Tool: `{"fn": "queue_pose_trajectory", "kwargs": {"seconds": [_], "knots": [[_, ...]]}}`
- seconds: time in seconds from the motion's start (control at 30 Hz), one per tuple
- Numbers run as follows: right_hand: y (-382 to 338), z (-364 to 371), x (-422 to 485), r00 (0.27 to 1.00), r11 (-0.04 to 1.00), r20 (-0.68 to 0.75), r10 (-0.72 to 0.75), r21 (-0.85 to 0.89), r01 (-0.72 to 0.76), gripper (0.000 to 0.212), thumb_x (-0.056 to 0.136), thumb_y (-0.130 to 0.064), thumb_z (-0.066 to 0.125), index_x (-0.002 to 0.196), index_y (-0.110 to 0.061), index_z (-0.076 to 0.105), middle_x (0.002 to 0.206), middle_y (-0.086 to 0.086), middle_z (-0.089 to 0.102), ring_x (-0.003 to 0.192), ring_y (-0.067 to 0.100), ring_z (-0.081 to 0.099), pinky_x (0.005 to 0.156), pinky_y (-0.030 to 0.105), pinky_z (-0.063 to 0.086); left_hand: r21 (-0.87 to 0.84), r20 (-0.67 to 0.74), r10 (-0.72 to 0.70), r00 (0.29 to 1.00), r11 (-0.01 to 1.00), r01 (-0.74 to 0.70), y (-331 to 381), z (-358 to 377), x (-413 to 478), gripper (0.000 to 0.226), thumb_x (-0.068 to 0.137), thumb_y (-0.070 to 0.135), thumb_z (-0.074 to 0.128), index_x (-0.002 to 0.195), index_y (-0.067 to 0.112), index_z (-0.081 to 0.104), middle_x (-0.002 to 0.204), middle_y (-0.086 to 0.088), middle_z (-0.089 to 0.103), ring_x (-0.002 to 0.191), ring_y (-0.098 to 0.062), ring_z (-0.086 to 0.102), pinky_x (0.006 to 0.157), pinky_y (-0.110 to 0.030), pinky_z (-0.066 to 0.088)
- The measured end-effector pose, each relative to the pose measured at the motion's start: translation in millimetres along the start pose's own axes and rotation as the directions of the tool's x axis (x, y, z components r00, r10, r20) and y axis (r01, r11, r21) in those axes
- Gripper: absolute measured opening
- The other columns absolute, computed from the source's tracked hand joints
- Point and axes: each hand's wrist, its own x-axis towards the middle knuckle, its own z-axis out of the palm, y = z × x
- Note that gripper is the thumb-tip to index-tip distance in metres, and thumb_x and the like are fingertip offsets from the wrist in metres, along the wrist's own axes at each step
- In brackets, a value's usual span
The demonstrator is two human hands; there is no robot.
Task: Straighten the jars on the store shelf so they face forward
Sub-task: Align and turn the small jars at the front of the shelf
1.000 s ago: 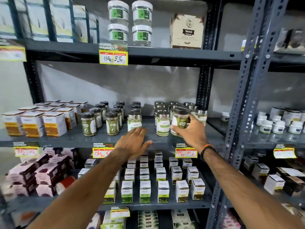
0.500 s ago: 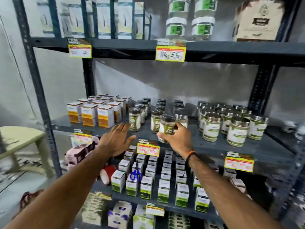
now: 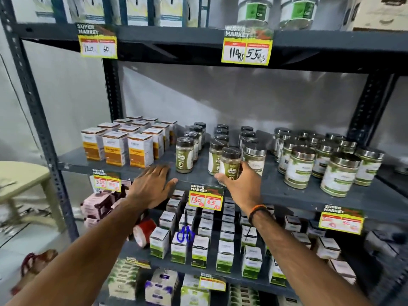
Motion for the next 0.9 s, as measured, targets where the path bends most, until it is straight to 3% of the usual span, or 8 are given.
{"fn": "queue_pose_trajectory", "kwargs": {"seconds": [0.2, 0.4, 0.53, 0.6, 0.7, 0.8, 0.9], "knots": [[4, -7, -6, 1.000, 1.000, 0.025, 0.005, -0.018, -0.005, 0.049, 0.072, -0.036, 0.090, 0.115, -0.023, 0.070, 0.086, -0.020, 0.067, 0.078, -0.014, 0.061, 0.065, 0.004, 0.047, 0.044, -0.026, 0.033, 0.999, 0.999, -0.032, -5, 9, 1, 0.074, 0.104, 0.063, 0.021, 0.151, 0.010, 0.043, 0.155, -0.013, 0.049, 0.143, -0.030, 0.043, 0.121, -0.047, 0.029], [1, -11, -9, 0.999, 1.000, 0.032, 0.023, 0.002, -0.023, 0.045, 0.076, -0.034, 0.089, 0.115, -0.021, 0.071, 0.095, -0.014, 0.075, 0.083, -0.003, 0.070, 0.077, 0.024, 0.061, 0.060, -0.040, 0.029, 0.999, 0.998, -0.027, -4, 12, 0, 0.077, 0.103, 0.063, 0.018, 0.151, 0.009, 0.044, 0.155, -0.013, 0.050, 0.143, -0.029, 0.044, 0.122, -0.046, 0.028], [5, -23, -15, 1.000, 0.999, 0.017, -0.011, 0.031, 0.010, 0.054, 0.076, -0.039, 0.088, 0.123, -0.019, 0.070, 0.102, -0.016, 0.074, 0.092, -0.006, 0.068, 0.084, 0.023, 0.059, 0.059, -0.043, 0.020, 0.999, 0.998, -0.018, -6, 15, 0, 0.079, 0.102, 0.065, 0.016, 0.153, 0.010, 0.043, 0.156, -0.013, 0.049, 0.144, -0.030, 0.043, 0.122, -0.046, 0.027], [11, -37, -11, 0.998, 0.999, -0.051, -0.037, -0.037, 0.035, 0.066, 0.080, -0.046, 0.083, 0.133, -0.013, 0.065, 0.117, -0.005, 0.074, 0.096, 0.004, 0.071, 0.078, 0.014, 0.055, 0.057, -0.040, 0.020, 0.999, 0.998, -0.018, -6, 15, 1, 0.080, 0.102, 0.065, 0.015, 0.153, 0.010, 0.042, 0.157, -0.013, 0.048, 0.144, -0.029, 0.042, 0.123, -0.046, 0.026], [22, -61, 0, 0.981, 0.996, -0.172, -0.086, -0.018, 0.084, 0.055, 0.084, -0.044, 0.078, 0.128, -0.014, 0.065, 0.113, -0.001, 0.074, 0.089, 0.008, 0.073, 0.066, 0.011, 0.056, 0.060, -0.038, 0.021, 0.999, 0.998, -0.019, -5, 14, 1, 0.081, 0.102, 0.065, 0.014, 0.154, 0.010, 0.041, 0.158, -0.013, 0.047, 0.145, -0.029, 0.041, 0.123, -0.046, 0.026], [35, -75, 18, 0.986, 0.999, -0.161, -0.047, 0.001, 0.048, 0.061, 0.081, -0.040, 0.084, 0.131, -0.013, 0.060, 0.122, 0.002, 0.068, 0.105, 0.015, 0.067, 0.085, 0.031, 0.060, 0.062, -0.042, 0.026, 0.999, 0.998, -0.023, -4, 13, 1, 0.081, 0.101, 0.065, 0.015, 0.154, 0.009, 0.041, 0.157, -0.014, 0.048, 0.144, -0.030, 0.042, 0.122, -0.047, 0.028], [49, -76, 36, 0.993, 0.989, 0.062, 0.096, -0.121, -0.088, 0.094, 0.072, -0.050, 0.088, 0.146, -0.012, 0.046, 0.140, 0.005, 0.060, 0.121, 0.021, 0.060, 0.102, 0.039, 0.052, 0.062, -0.039, 0.029, 0.999, 0.998, -0.027, -4, 12, 0, 0.081, 0.101, 0.065, 0.015, 0.153, 0.009, 0.042, 0.156, -0.014, 0.049, 0.144, -0.031, 0.043, 0.122, -0.048, 0.028]]}}
